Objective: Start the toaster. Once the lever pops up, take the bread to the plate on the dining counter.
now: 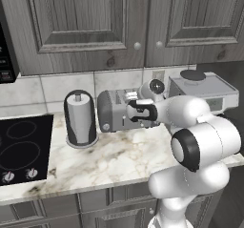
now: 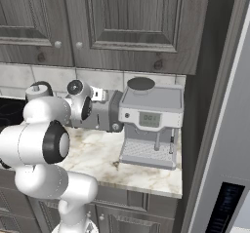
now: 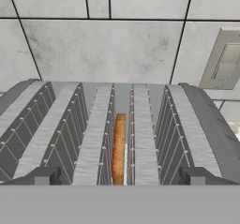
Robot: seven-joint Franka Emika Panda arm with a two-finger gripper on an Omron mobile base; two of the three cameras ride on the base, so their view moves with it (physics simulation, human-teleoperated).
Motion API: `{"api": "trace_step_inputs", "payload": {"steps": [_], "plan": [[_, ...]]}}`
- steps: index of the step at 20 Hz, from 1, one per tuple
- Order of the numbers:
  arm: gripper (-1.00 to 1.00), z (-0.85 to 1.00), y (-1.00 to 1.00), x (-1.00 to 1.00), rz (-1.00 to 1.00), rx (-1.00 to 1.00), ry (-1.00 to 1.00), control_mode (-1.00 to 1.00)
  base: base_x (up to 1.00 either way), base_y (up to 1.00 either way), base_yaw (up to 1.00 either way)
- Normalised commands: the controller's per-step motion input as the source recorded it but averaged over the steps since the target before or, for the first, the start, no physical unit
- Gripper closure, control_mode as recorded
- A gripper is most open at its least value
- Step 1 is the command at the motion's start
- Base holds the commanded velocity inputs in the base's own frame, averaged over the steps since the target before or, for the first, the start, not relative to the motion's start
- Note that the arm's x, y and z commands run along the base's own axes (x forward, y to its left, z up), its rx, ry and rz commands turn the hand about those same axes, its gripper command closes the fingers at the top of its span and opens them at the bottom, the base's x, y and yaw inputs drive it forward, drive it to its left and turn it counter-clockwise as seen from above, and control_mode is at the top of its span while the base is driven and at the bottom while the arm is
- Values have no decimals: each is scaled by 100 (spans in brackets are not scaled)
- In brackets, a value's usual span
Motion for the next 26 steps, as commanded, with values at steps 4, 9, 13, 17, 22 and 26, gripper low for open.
{"api": "trace_step_inputs", "payload": {"steps": [4, 9, 13, 17, 22, 26], "plan": [[-100, 0, 0, 0, 0, 0, 0, -100, 0, 0, 0], [-100, 0, 0, 0, 0, 0, 0, -100, 0, 0, 0], [-100, 0, 0, 0, 0, 0, 0, -100, 0, 0, 0], [-100, 0, 0, 0, 0, 0, 0, -100, 0, 0, 0], [-100, 0, 0, 0, 0, 0, 0, -100, 0, 0, 0], [-100, 0, 0, 0, 0, 0, 0, -100, 0, 0, 0]]}}
